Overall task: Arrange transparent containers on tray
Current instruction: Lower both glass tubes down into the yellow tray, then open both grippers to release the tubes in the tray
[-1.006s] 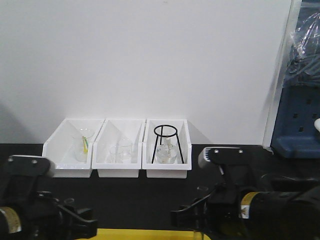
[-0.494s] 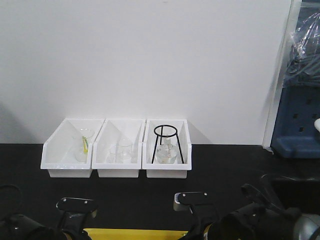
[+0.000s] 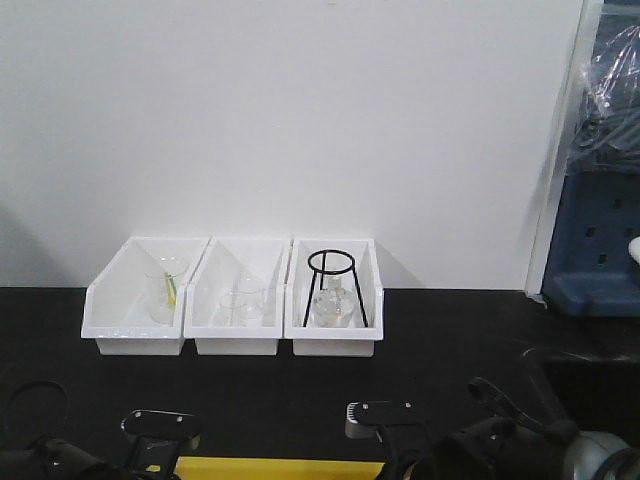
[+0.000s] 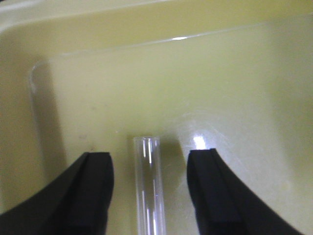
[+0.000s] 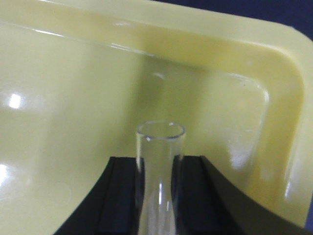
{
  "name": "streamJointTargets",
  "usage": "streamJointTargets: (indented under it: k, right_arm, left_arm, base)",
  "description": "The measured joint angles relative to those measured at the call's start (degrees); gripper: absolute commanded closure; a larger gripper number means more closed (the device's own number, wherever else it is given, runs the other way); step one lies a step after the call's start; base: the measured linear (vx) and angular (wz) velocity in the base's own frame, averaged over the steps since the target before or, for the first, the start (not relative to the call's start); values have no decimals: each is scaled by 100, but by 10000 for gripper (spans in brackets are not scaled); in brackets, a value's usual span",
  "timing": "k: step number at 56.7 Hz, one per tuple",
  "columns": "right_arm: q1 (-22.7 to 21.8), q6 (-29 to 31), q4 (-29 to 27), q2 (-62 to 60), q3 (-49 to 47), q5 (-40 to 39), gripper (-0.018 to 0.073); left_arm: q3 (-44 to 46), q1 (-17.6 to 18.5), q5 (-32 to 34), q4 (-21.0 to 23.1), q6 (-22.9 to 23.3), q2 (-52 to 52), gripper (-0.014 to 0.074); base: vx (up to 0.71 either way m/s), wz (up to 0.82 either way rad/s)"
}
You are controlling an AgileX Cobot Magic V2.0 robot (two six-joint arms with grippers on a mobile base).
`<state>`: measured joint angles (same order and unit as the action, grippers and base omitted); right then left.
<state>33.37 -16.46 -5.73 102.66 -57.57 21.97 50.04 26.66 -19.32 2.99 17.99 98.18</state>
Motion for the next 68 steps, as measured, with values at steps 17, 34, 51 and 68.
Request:
streamJointTargets:
  k: [17, 34, 51, 68]
  right_arm:
    - [0, 2, 32, -167, 0, 5, 15]
    - [0, 2, 743, -2220, 0, 0, 186]
    - [0, 2, 1777, -4512, 294, -5, 574]
    - [0, 2, 1839, -5016, 679, 186, 572]
  left_arm:
    - [0, 0, -43, 0, -23, -522, 132]
    - [0, 0, -48, -251, -557, -2482, 222]
    - [-53, 0, -252, -1508, -627, -4633, 430]
    - [-631, 0, -225, -1698, -632, -5652, 605]
  base:
    - [0, 0]
    - [0, 0]
    - [0, 0]
    - [0, 0]
